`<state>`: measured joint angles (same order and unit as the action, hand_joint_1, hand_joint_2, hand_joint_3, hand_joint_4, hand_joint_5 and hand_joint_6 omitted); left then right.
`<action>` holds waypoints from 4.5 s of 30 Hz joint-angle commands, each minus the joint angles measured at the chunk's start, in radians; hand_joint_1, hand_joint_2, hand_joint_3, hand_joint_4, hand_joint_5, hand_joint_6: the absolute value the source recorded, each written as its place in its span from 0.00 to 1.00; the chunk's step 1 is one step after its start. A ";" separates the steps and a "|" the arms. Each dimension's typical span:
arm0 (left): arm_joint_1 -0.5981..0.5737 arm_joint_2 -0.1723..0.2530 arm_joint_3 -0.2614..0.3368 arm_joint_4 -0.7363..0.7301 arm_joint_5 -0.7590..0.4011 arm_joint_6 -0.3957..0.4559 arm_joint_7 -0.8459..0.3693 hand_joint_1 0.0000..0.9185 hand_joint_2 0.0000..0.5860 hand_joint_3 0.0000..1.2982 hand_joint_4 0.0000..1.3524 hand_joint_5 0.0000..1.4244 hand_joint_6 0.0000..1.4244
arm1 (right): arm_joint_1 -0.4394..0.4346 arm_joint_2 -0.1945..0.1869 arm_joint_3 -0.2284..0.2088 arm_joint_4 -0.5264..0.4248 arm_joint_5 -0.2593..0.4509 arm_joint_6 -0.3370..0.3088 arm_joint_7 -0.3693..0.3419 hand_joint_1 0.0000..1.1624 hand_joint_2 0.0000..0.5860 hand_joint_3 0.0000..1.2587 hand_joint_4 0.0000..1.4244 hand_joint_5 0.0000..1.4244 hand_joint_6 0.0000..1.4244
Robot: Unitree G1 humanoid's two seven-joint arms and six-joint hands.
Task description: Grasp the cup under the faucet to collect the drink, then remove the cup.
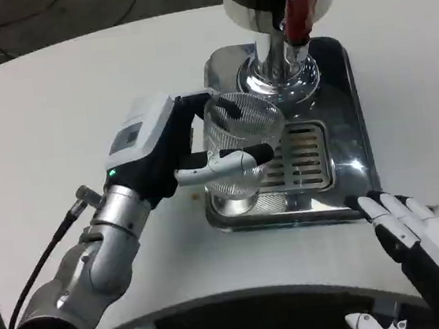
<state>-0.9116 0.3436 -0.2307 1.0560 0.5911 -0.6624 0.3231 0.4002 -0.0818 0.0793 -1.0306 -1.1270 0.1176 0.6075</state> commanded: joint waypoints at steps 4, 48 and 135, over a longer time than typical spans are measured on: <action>-0.070 -0.024 -0.032 0.051 0.009 0.003 0.096 0.52 0.46 0.82 0.88 0.95 1.00 | 0.044 0.015 -0.050 -0.017 0.039 -0.049 -0.016 0.37 0.68 0.04 0.00 0.00 0.00; -0.173 -0.085 -0.151 0.161 0.026 0.068 0.137 0.26 0.26 0.38 0.24 0.30 0.35 | 0.079 0.031 -0.186 -0.017 0.166 -0.105 0.029 0.37 0.68 0.04 0.00 0.00 0.00; -0.034 0.108 0.248 -0.770 -0.925 0.714 -1.015 0.00 0.22 0.08 0.03 0.13 0.10 | -0.049 -0.052 -0.059 0.011 0.145 0.047 -0.001 0.38 0.68 0.07 0.00 0.00 0.00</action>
<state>-0.9201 0.4604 0.0334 0.2634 -0.3556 0.0397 -0.6658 0.3323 -0.1322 0.0177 -1.0020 -0.9919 0.1766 0.6213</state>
